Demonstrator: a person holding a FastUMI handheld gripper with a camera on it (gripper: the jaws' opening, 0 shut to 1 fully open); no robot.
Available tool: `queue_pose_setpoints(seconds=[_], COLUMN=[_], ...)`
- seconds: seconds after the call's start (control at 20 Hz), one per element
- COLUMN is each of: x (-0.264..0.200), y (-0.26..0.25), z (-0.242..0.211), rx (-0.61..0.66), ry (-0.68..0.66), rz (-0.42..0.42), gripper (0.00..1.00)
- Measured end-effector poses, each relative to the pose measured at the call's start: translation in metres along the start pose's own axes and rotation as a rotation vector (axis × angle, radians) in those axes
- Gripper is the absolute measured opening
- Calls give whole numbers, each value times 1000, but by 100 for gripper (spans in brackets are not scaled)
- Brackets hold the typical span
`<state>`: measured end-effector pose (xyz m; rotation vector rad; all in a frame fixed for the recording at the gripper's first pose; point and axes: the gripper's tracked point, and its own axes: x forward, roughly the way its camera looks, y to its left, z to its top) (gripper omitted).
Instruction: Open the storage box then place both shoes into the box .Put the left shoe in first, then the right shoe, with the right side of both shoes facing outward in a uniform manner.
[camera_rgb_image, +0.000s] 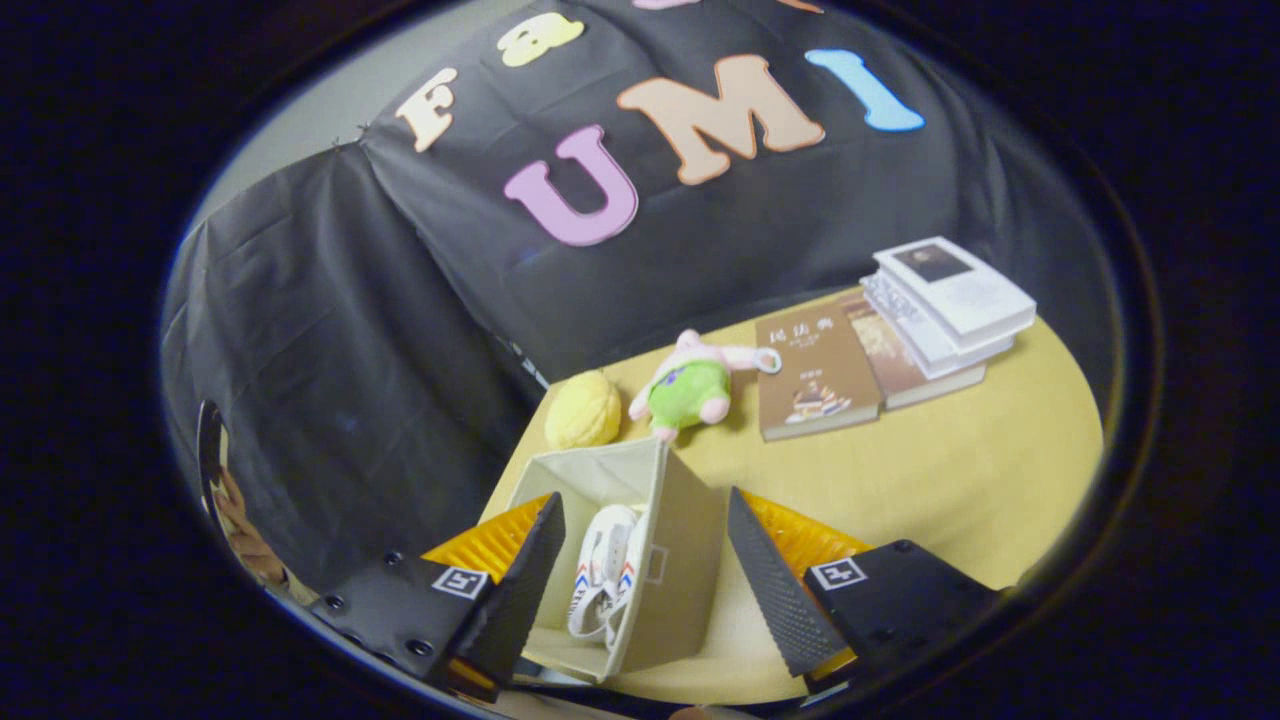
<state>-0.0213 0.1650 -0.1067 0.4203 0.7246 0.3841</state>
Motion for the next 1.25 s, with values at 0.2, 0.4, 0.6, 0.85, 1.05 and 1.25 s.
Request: queue_pose_setpoints(seconds=[0.2,0.4,0.6,0.85,1.05,1.25], x=[-35,-74,-111,-145,-165,-169], y=[-32,-71,-101,-133,-149,-159], z=[39,72,101,127,144,152], rx=[-68,-163,-294,-379,-373,-364], ry=[-147,-275,-387,-500,-575,-586], rz=[-50,-131,-229,-327,-366,-374], gripper=[100,100,100,100,100,100])
